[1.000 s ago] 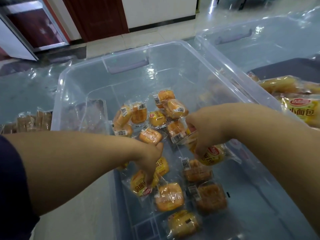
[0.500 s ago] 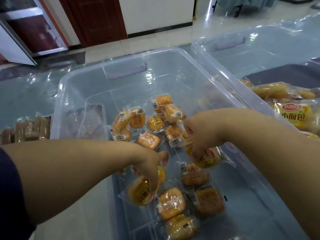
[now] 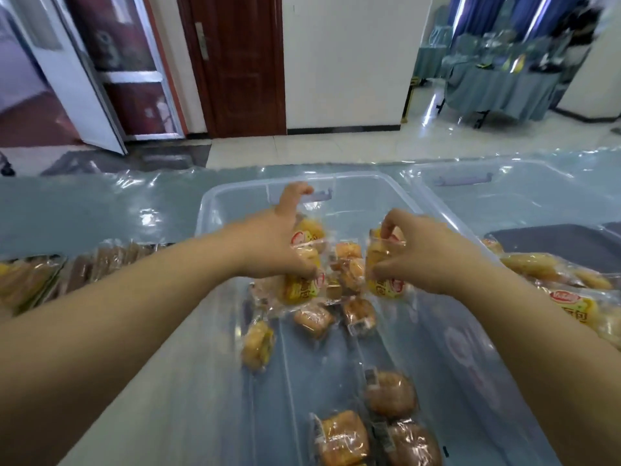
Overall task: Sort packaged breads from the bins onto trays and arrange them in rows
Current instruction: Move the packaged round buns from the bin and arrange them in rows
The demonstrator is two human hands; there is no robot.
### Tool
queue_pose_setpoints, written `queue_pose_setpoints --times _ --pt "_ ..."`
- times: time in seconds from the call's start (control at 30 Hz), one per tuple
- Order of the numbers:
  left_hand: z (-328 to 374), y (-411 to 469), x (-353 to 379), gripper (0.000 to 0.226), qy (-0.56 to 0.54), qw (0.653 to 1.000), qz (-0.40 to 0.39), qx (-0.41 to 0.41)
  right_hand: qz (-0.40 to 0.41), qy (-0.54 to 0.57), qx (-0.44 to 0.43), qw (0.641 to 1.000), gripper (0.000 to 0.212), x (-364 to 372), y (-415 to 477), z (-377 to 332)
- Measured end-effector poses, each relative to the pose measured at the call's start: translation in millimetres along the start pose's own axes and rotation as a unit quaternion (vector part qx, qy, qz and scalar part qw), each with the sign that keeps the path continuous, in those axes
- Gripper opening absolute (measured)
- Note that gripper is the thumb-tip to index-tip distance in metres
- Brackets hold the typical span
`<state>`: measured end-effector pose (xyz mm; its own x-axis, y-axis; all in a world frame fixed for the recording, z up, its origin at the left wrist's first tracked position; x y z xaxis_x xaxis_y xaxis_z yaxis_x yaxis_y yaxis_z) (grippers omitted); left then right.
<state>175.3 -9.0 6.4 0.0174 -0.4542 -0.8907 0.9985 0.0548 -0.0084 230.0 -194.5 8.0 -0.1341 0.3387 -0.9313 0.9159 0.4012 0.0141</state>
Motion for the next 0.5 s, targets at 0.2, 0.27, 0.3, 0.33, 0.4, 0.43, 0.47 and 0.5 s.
queue_pose_setpoints --times 0.2,0.27,0.3,0.33,0.4,0.43,0.47,0.5 --pt "-33.3 -56.7 -81.8 0.098 -0.193 0.961 0.198 -0.021 0.139 0.144 -0.063 0.978 0.078 -34.8 -18.9 -59.7" --pt "-54.9 -82.2 -96.4 0.090 -0.239 0.941 0.237 -0.032 0.155 0.175 -0.077 0.969 0.079 -36.9 -27.3 -89.5" --pt "-67.6 -95.3 -101.3 0.089 -0.260 0.932 0.251 -0.037 0.158 0.190 -0.082 0.965 0.079 -35.5 -31.9 -105.7" --pt "-80.7 -109.1 -105.6 0.089 -0.277 0.923 0.264 -0.046 0.159 0.208 -0.089 0.961 0.079 -32.7 -36.8 -122.4" --pt "-110.6 -135.8 -111.4 0.085 -0.304 0.908 0.279 -0.067 0.153 0.239 -0.096 0.954 0.082 -21.2 -45.8 -156.8" --pt "-127.4 -148.7 -113.3 0.083 -0.322 0.900 0.281 -0.078 0.147 0.243 -0.098 0.954 0.084 -13.1 -50.9 -175.1" --pt "-144.6 -161.7 -115.6 0.081 -0.340 0.892 0.285 -0.087 0.139 0.241 -0.101 0.955 0.085 -3.7 -55.4 -193.2" --pt "-162.4 -174.4 -117.8 0.081 -0.353 0.886 0.287 -0.095 0.130 0.235 -0.104 0.957 0.086 6.3 -59.8 -211.6"
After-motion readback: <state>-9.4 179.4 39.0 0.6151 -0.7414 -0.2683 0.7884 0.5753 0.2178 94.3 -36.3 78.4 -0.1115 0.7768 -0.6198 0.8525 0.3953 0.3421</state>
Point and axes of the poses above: each hand's wrist, its own y-axis towards the middle knuckle, its own x-axis out of the palm, z = x × y, the point moved 5 cm from there along y, towards the middle knuckle, and after that the axes turned 6 degrees about z, right-handed, at the moved point
